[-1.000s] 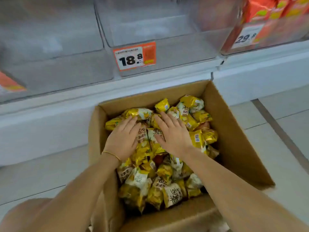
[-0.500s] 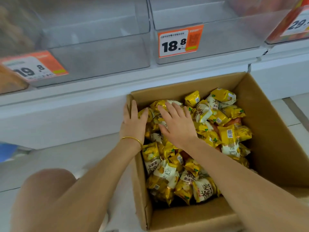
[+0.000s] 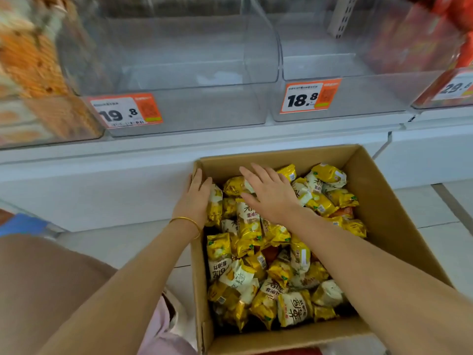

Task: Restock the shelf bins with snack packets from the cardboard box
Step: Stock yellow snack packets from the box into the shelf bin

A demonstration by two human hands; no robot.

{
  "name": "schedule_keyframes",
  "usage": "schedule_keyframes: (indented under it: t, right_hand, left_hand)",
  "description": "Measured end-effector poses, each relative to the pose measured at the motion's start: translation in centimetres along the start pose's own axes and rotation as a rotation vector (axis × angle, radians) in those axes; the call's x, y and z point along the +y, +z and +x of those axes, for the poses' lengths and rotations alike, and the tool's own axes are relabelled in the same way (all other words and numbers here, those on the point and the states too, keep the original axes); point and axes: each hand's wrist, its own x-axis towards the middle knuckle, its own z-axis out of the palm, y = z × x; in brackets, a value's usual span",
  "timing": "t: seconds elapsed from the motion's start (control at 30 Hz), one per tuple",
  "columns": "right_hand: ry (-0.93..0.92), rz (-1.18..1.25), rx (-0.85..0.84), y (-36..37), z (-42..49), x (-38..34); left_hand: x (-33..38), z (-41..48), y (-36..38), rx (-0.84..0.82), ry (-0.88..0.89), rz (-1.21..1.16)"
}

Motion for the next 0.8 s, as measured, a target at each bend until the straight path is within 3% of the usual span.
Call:
schedule_keyframes:
  t: [0.2,0.27,0.4,0.47,0.53,0.63,0.8]
  right_hand:
    - [-0.004,0.022,0.07,-1.9,-2.4,-0.8]
    - [-0.013,0.035,0.237,-4.1,-2.8,-0.1]
    - [-0.087,0.009,0.879,-9.0,-1.2,2.2]
    - [-0.053,-0.029,1.039,-11.4,0.6,3.5]
    - [0.013,-0.104,1.007,-13.1,2.6,4.8]
    - [0.051,-0.107,0.743,-13.2,4.7,7.2]
    - [-0.07,-0.162,0.74,-12.6,6.5,10.2]
  left_hand:
    - [-0.3,-1.1,-2.7,-0.087,-0.006,0.089]
    - [1.8,-1.0,-6.2,0.081,0.111,0.089]
    - [5.4,1.1,-13.1,0.718,0.413,0.04]
    - [6.1,3.1,-15.1,0.763,0.383,0.059]
    - [6.7,5.2,-16.0,0.658,0.321,0.086]
    - [7.3,7.2,-15.6,0.508,0.256,0.046]
    - [7.2,8.3,-14.4,0.6,0.263,-0.062]
